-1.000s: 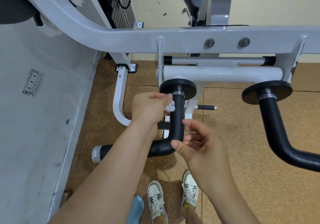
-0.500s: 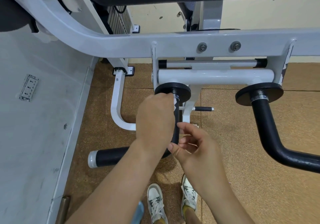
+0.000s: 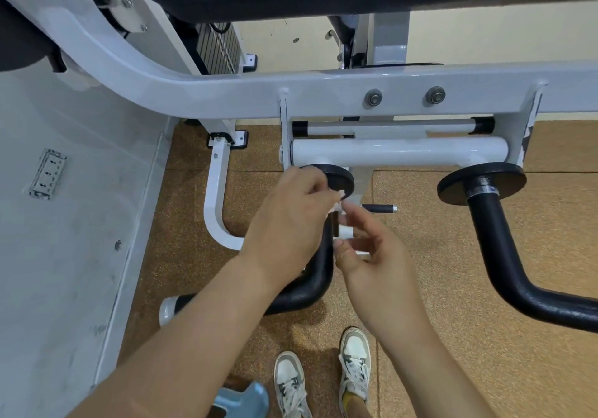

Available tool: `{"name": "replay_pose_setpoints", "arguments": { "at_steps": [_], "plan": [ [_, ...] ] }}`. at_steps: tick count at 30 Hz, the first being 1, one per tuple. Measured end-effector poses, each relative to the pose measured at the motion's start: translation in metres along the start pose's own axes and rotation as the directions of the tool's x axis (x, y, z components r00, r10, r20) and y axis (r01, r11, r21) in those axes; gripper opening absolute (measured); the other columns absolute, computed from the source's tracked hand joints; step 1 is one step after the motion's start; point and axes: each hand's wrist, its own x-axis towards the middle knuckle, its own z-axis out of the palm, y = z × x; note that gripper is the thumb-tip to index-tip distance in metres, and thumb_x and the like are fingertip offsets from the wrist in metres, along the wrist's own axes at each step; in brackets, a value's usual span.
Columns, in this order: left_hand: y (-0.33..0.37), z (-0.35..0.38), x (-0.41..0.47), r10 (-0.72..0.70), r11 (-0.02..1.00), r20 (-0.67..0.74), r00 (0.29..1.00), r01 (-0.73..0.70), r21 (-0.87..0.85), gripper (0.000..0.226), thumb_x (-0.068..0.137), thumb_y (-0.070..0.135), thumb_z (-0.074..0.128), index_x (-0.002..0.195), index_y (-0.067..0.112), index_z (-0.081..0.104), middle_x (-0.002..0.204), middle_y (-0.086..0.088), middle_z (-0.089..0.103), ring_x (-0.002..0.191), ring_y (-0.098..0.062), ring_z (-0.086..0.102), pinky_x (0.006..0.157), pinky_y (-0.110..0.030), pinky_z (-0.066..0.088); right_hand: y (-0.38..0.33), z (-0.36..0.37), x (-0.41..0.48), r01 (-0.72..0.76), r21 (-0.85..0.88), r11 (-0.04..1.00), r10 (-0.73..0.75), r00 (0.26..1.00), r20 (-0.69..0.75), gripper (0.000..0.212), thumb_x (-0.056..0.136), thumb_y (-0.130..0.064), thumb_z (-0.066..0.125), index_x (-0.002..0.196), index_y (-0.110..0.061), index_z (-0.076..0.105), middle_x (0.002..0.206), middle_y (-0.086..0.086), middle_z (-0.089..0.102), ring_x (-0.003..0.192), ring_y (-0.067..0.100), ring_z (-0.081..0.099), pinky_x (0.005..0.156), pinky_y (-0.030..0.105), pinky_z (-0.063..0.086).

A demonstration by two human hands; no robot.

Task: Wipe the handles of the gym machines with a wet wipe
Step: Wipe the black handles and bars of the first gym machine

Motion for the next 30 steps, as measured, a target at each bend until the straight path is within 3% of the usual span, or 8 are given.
{"name": "replay_pose_setpoints", "arguments": {
  "at_steps": [3, 6, 8, 11, 13, 17, 23, 30],
  "plan": [
    [0.011, -0.003, -0.008, -0.329, 0.931, -0.123, 0.936, 0.3, -0.208, 0.015, 0.091, 0.019, 0.06, 0.093, 0.015, 0.074, 0.086, 0.002, 0.063, 0.08, -0.011, 0.057, 0.072, -0.029, 0.049, -0.005, 0.003, 0.013, 0.098, -0.135, 0.986, -0.096, 0.995, 0.017, 0.044, 0.089, -0.005, 0.057, 0.127, -0.026, 0.056, 0.11, -0.015, 0.056, 0.087, -0.005, 0.055, 0.07, 0.002, 0.041],
    [0.01, -0.003, -0.005, -0.737, 0.505, 0.057, 0.674, 0.604, -0.617, 0.007, 0.085, 0.02, 0.07, 0.082, 0.024, 0.075, 0.075, 0.011, 0.068, 0.077, -0.011, 0.067, 0.077, -0.037, 0.057, -0.003, 0.007, 0.018, 0.123, -0.189, 0.974, -0.119, 0.992, 0.033, 0.043, 0.089, -0.005, 0.056, 0.131, -0.018, 0.055, 0.112, -0.012, 0.053, 0.086, -0.003, 0.054, 0.073, 0.008, 0.045],
    [0.009, -0.003, -0.002, -0.817, 0.307, 0.155, 0.556, 0.647, -0.698, 0.007, 0.083, 0.016, 0.072, 0.077, 0.02, 0.073, 0.072, 0.004, 0.068, 0.073, -0.021, 0.069, 0.072, -0.045, 0.059, -0.001, 0.007, 0.016, 0.122, -0.187, 0.975, -0.118, 0.993, 0.032, 0.043, 0.09, -0.005, 0.056, 0.131, -0.018, 0.055, 0.112, -0.013, 0.051, 0.086, -0.001, 0.055, 0.074, 0.009, 0.046],
    [0.013, -0.005, 0.0, -0.846, 0.163, 0.247, 0.472, 0.67, -0.724, 0.01, 0.085, 0.007, 0.068, 0.077, 0.014, 0.068, 0.076, -0.004, 0.068, 0.07, -0.019, 0.069, 0.072, -0.043, 0.06, 0.0, 0.006, 0.013, 0.124, -0.191, 0.974, -0.121, 0.992, 0.028, 0.044, 0.09, -0.006, 0.056, 0.131, -0.019, 0.055, 0.113, -0.014, 0.05, 0.087, 0.002, 0.055, 0.075, 0.014, 0.049],
    [0.013, -0.004, 0.0, -0.823, 0.117, 0.304, 0.48, 0.666, -0.736, 0.016, 0.087, 0.009, 0.066, 0.073, 0.015, 0.07, 0.075, -0.007, 0.071, 0.072, -0.019, 0.071, 0.075, -0.04, 0.06, 0.001, 0.005, 0.013, 0.121, -0.195, 0.973, -0.117, 0.993, 0.032, 0.043, 0.089, -0.005, 0.057, 0.13, -0.019, 0.055, 0.113, -0.014, 0.05, 0.088, 0.0, 0.055, 0.074, 0.01, 0.047],
    [0.012, -0.004, -0.006, -0.734, 0.188, 0.354, 0.58, 0.674, -0.714, 0.019, 0.09, 0.021, 0.064, 0.076, 0.024, 0.076, 0.09, 0.003, 0.075, 0.096, -0.014, 0.069, 0.086, -0.036, 0.056, 0.002, 0.004, 0.011, 0.108, -0.184, 0.977, -0.102, 0.994, 0.045, 0.043, 0.089, -0.004, 0.057, 0.129, -0.019, 0.056, 0.112, -0.015, 0.052, 0.09, -0.002, 0.055, 0.074, 0.008, 0.046],
    [0.015, 0.002, 0.007, -0.734, -0.078, 0.532, 0.421, 0.726, -0.683, 0.018, 0.088, 0.003, 0.057, 0.08, 0.002, 0.073, 0.081, -0.016, 0.071, 0.076, -0.027, 0.067, 0.077, -0.041, 0.057, 0.002, 0.006, 0.013, 0.055, -0.14, 0.989, -0.053, 0.998, 0.019, 0.042, 0.088, -0.004, 0.058, 0.126, -0.022, 0.058, 0.109, -0.02, 0.053, 0.086, 0.0, 0.055, 0.069, 0.006, 0.044],
    [0.013, -0.01, -0.012, -0.72, 0.148, 0.373, 0.585, 0.655, -0.741, 0.02, 0.09, 0.006, 0.061, 0.086, 0.018, 0.077, 0.086, 0.001, 0.076, 0.084, -0.012, 0.071, 0.07, -0.022, 0.056, 0.006, 0.001, 0.012, 0.003, -0.116, 0.993, -0.001, 1.0, 0.023, 0.04, 0.088, -0.007, 0.06, 0.123, -0.026, 0.061, 0.112, -0.013, 0.061, 0.087, -0.002, 0.058, 0.07, 0.004, 0.044]
  ]
}}
